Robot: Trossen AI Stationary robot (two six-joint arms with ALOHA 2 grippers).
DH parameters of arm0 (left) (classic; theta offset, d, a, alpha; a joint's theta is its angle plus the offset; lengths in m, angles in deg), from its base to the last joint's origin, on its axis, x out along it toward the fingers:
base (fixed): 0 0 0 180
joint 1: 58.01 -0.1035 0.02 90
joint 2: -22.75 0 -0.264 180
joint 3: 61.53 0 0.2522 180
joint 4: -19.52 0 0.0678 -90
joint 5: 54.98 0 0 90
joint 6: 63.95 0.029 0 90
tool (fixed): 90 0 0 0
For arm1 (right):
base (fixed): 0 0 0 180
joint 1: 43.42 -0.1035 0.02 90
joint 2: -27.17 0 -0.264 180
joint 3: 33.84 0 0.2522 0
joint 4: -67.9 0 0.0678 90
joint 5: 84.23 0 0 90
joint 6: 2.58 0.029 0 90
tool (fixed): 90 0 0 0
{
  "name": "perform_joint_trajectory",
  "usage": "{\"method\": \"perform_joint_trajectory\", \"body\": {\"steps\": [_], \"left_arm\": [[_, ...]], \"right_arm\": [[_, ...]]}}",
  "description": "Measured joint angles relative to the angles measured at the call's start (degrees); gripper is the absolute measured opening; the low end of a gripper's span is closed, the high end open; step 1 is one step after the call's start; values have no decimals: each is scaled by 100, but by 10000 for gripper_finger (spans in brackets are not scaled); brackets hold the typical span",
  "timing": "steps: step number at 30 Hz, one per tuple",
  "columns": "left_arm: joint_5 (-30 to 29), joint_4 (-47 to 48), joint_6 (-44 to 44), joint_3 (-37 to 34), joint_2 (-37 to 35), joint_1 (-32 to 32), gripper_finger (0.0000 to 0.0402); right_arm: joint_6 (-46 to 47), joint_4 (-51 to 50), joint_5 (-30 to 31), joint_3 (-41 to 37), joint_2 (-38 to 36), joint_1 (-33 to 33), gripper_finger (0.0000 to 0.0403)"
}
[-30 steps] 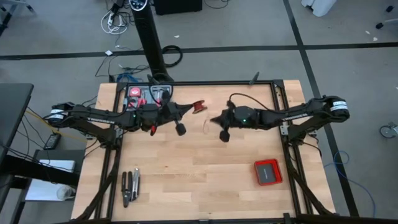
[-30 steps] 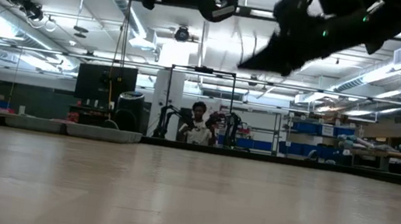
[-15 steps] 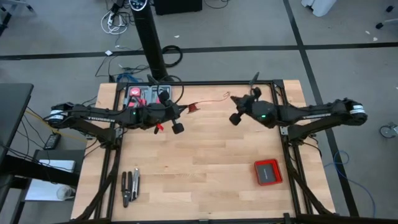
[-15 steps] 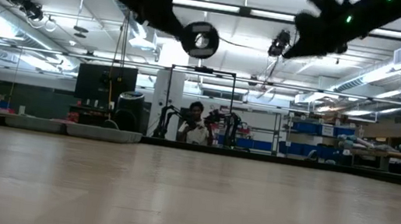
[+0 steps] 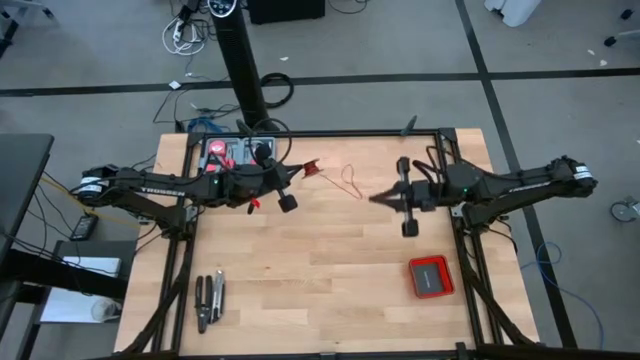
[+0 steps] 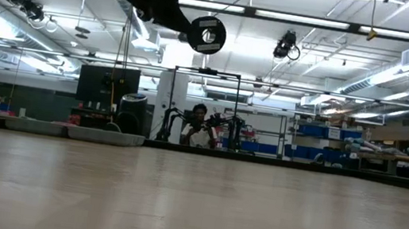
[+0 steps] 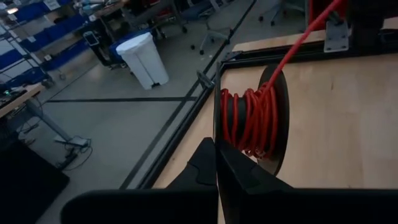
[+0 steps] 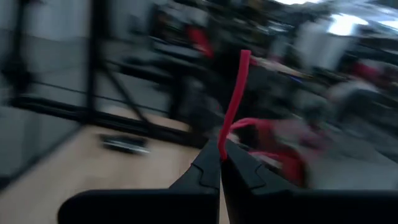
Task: Coil cords
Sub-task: Uncoil the red wire from the spool
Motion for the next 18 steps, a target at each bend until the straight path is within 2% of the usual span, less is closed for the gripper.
{"method": "perform_joint_trajectory", "body": {"steps": [3, 6, 12, 18], "left_arm": [[-54, -226, -30, 0, 0, 0, 0], [-77, -580, -32, 0, 0, 0, 0], [-46, -1005, -44, 0, 0, 91, 0], [621, -1539, -45, 0, 0, 120, 0]], "right_arm": [[29, 32, -644, 0, 104, 12, 2], [96, 39, -860, 0, 336, 12, 2], [104, 634, -815, 0, 1250, 194, 1], [572, 955, -155, 0, 2403, 459, 1]]}}
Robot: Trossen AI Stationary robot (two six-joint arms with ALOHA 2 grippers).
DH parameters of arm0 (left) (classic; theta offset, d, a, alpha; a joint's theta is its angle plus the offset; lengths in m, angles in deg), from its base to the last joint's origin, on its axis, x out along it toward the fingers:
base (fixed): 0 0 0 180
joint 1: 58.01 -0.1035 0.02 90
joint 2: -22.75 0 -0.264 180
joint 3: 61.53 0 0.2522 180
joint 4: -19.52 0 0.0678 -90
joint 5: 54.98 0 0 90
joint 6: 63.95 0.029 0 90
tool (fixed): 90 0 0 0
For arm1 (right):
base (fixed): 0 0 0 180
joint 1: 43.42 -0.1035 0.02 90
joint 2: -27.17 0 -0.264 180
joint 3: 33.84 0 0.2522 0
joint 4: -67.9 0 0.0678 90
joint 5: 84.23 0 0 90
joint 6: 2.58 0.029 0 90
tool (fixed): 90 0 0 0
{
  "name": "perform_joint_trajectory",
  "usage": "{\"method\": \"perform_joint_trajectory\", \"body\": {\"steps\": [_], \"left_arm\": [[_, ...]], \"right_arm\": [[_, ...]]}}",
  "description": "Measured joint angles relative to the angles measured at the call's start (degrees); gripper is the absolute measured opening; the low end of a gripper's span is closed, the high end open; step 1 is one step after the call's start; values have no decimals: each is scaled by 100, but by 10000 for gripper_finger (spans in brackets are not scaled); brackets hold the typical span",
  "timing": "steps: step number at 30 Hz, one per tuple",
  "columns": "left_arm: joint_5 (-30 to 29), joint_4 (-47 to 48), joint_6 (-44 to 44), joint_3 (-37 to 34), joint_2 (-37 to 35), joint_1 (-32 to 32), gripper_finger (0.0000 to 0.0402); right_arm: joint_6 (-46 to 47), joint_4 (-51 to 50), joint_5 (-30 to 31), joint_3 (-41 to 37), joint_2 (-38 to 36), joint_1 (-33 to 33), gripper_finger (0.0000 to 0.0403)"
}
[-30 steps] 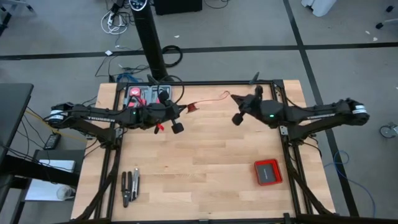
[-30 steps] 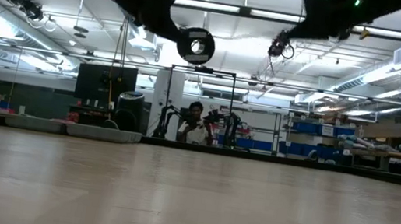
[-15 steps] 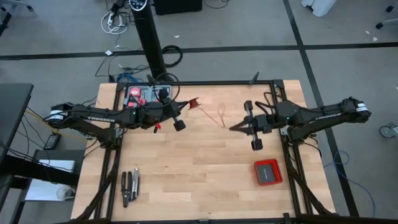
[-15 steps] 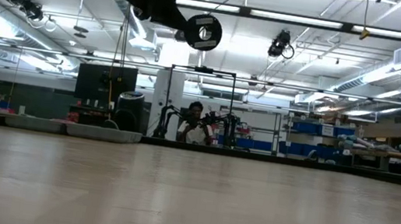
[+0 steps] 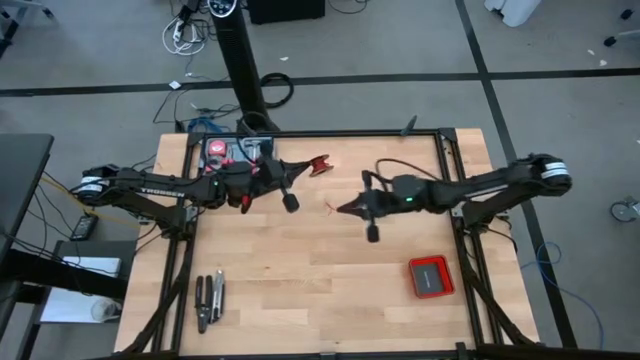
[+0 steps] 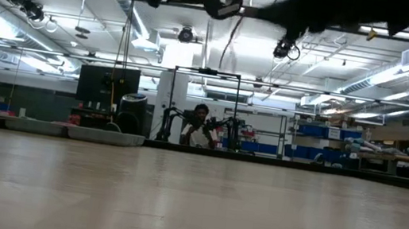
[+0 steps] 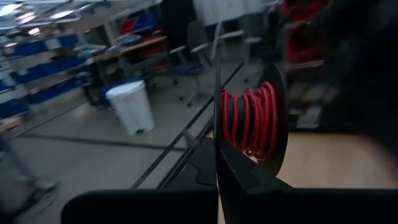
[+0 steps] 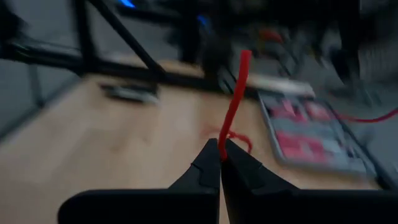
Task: Coil cords
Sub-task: Uncoil the red wire from the spool
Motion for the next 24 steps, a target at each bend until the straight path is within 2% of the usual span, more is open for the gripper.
{"method": "perform_joint_trajectory", "body": {"steps": [4, 7, 11, 15, 17, 20, 24], "left_arm": [[361, -216, -27, 0, 0, 0, 0], [569, -149, 5, 0, 0, 0, 0], [645, 230, 255, 0, 0, -15, 0], [606, 714, 676, 0, 0, -84, 0], [420, 940, 837, 0, 0, -97, 0], [-200, 1375, 1112, 0, 0, -98, 0], [-1252, 1779, 1150, 0, 0, -101, 0]], "right_arm": [[460, -192, 828, -2, 526, 154, 1], [831, -731, 1625, -2, 569, 321, 1], [1607, -1754, 2866, -2, 153, 513, 1], [1703, -2361, 3807, -2, -533, 504, 0], [1484, -2373, 4178, -2, -907, 391, 0], [1030, -2308, 4538, -2, -1485, 98, 0], [87, -1870, 4354, -2, -2227, -370, 0]]}}
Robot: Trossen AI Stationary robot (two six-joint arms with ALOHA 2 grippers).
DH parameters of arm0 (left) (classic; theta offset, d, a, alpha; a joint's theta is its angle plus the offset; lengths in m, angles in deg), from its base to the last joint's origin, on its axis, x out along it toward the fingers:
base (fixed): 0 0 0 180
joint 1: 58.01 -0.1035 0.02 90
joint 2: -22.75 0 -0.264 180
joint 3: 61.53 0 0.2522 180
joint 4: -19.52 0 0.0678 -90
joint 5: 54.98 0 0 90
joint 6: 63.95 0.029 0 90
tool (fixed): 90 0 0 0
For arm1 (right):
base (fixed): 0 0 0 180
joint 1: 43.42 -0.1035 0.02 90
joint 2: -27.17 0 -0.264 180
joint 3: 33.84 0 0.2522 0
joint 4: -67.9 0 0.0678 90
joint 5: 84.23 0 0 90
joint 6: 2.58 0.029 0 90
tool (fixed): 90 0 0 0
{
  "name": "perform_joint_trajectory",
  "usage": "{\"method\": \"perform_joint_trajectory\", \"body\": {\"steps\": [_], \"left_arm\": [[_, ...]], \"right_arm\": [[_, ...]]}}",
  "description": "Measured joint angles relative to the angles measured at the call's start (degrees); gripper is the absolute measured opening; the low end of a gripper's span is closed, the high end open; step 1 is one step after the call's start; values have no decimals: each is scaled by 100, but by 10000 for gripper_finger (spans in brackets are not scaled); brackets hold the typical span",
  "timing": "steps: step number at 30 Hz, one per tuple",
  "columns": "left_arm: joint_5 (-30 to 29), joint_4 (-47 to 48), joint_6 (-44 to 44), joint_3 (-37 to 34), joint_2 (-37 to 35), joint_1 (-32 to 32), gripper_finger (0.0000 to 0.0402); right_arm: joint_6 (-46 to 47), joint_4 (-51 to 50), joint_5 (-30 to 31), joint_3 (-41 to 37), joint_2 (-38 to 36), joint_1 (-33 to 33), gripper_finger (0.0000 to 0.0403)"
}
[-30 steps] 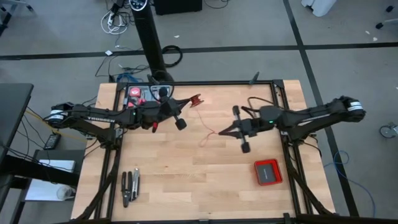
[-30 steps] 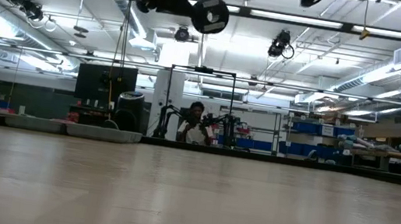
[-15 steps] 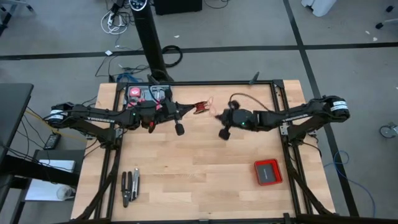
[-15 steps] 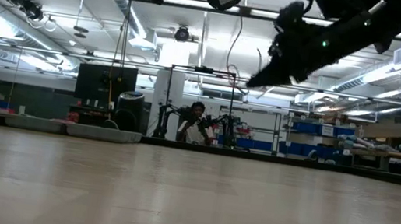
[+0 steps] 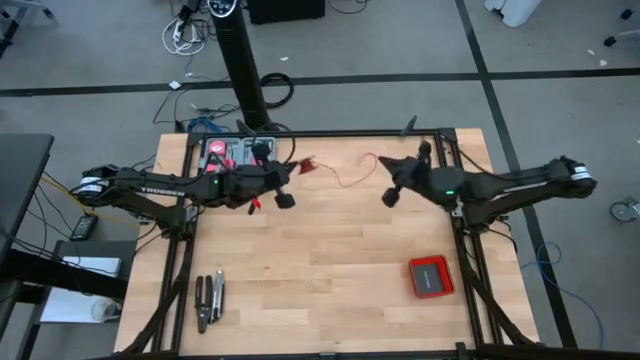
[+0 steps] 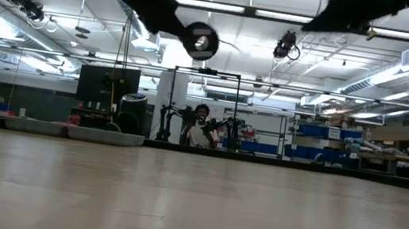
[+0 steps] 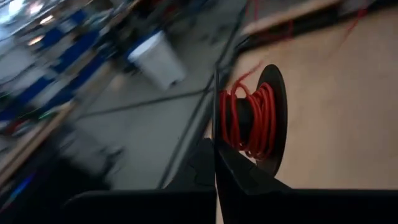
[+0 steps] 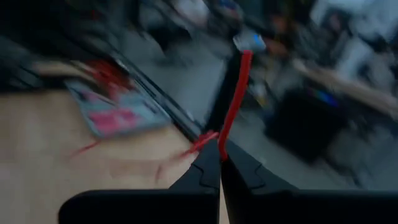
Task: Coil cords
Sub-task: Uncoil the red wire from the spool
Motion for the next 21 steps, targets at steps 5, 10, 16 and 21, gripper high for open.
{"method": "perform_joint_trajectory", "body": {"steps": [5, 10, 16, 21], "left_arm": [[-1037, 158, -32, 0, 0, 42, 0], [-1764, 116, -105, 0, 0, 126, 0], [-1990, -164, -132, 0, 0, 142, 0], [-1779, -676, -162, 0, 0, 142, 0]], "right_arm": [[-841, 601, -1638, 0, -666, -491, 0], [-863, 962, -2945, 0, -978, -690, 0], [-975, 956, -4474, 0, -918, -730, 0], [-844, 902, -5040, 0, -667, -676, 0]]}}
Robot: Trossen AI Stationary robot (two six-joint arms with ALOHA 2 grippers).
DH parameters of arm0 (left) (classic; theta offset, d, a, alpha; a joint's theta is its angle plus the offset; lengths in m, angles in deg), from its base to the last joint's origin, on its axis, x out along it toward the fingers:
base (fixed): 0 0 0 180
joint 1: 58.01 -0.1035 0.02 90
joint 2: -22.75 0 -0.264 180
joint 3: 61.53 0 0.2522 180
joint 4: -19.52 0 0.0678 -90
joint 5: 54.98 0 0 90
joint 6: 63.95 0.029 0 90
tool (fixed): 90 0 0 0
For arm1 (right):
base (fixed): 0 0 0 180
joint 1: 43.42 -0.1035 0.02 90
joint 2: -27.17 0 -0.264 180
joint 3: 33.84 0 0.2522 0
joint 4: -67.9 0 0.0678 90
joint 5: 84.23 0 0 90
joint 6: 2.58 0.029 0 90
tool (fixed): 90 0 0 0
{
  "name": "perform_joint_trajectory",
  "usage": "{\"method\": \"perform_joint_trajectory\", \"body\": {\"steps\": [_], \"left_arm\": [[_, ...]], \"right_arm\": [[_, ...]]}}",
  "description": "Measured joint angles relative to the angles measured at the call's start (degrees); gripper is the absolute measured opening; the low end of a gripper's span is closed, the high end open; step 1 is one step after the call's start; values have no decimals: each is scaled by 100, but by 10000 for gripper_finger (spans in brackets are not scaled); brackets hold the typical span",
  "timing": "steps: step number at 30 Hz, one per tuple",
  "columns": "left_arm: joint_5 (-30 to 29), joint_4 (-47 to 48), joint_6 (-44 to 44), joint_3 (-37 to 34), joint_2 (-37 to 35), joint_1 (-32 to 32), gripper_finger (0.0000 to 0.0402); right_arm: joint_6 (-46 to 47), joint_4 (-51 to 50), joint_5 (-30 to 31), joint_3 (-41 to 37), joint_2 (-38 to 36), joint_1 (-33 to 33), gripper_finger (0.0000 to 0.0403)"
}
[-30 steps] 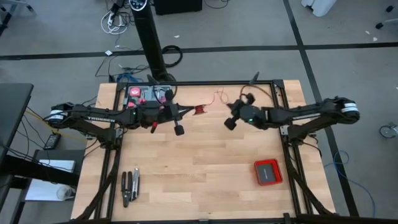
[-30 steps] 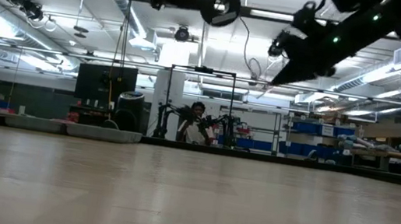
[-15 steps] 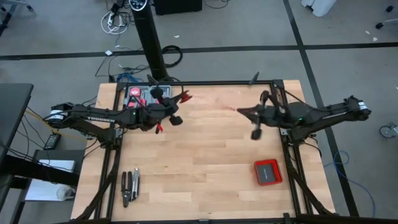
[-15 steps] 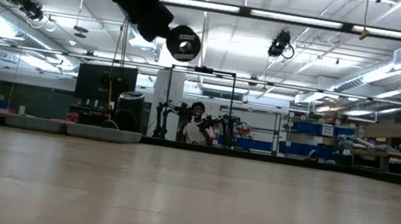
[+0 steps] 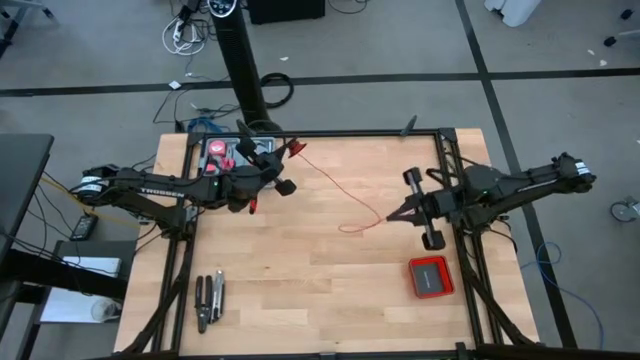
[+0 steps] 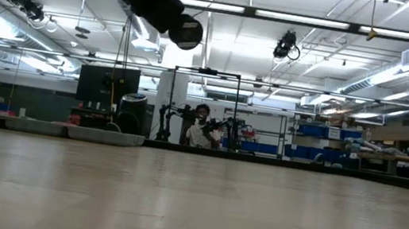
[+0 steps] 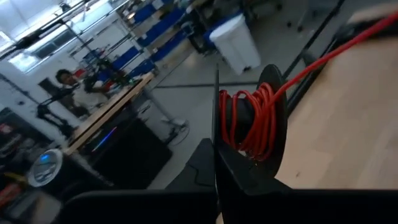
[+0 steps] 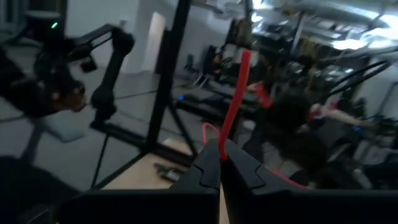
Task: Coil cords
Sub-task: Uncoil the red wire from the spool
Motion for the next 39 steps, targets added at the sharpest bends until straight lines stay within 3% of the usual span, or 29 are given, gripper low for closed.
{"method": "perform_joint_trajectory", "body": {"steps": [4, 14, 22, 25, 28, 34, 39], "left_arm": [[509, -528, -32, 0, -2, -2, 0], [1723, -1332, -470, 0, -1, 0, 0], [1839, -1494, -502, 0, 0, 0, 0], [2059, -1618, -545, 0, -2, 0, 0], [2462, -1639, -659, 0, -1, 0, 0], [3370, -1797, -890, 0, -2, 0, 0], [3559, -1860, -960, 0, -2, 0, 0]], "right_arm": [[-34, -95, -315, 0, 396, 123, 0], [525, -139, -307, 0, 1526, 720, 0], [1246, -171, -1220, 0, 2473, 1218, 0], [1374, -374, -1265, 0, 2697, 1395, 0], [1392, -654, -1018, 0, 2778, 1568, 0], [1501, -1165, 326, 4, 2626, 1840, 0], [1477, -1171, 160, 4, 2558, 1923, 0]]}}
